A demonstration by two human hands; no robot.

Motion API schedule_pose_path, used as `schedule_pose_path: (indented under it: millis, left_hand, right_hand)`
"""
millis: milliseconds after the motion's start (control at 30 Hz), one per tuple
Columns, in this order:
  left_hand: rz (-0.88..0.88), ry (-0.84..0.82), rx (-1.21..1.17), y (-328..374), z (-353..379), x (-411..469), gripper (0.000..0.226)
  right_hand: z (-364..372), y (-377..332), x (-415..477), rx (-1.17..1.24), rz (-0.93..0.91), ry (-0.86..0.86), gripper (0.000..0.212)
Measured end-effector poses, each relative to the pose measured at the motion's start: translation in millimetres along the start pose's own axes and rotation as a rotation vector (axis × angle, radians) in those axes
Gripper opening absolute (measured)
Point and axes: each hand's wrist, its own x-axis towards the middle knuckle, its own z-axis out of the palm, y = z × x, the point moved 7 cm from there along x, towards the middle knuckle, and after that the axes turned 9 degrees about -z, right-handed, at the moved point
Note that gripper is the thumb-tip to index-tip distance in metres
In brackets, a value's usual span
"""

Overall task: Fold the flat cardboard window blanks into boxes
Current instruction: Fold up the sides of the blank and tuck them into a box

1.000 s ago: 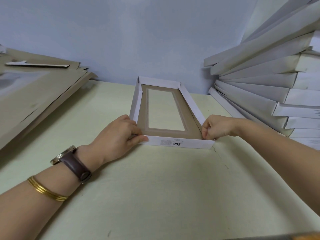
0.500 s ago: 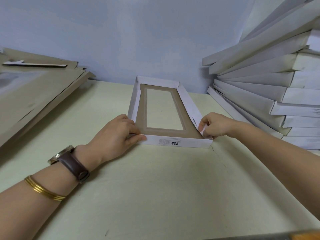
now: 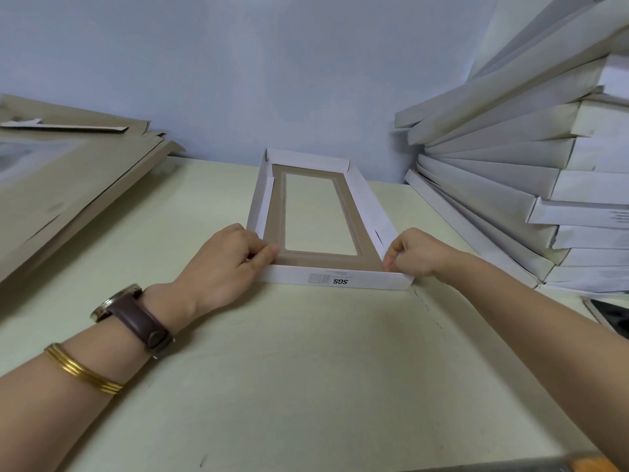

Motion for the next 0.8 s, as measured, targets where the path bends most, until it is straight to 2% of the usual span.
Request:
schedule_pose_path:
  millis: [167, 367, 467, 567, 667, 800]
  left_hand:
    - [-0.047, 0.004, -0.026, 0, 1, 4, 0.036]
    - [-0.057, 0.031, -0.051, -7, -5, 17, 0.018]
    - [-0.197, 0.071, 0.008, -20, -9, 27, 0.019]
    - [-0.369, -0.074, 0.113, -29, -3, 39, 0.018]
    - [-0.403, -0.200, 0.229, -25, 3, 49, 0.014]
    - [-0.498, -0.253, 0.243, -23, 6, 57, 0.019]
  right_hand:
    - [6, -15, -7, -0.099, 0.071, -0.092, 0.036]
    - [8, -27, -2, -0.225, 0.114, -0.172, 0.027]
    - [9, -33, -1, -0.268, 0.114, -0.193, 0.028]
    - [9, -34, -1, -0.301, 0.116, -0.196, 0.026]
    - [9, -35, -2, -0.318, 0.114, -0.204, 0.024]
    - [10, -38, -5, -0.372, 0.100, -0.239, 0.023]
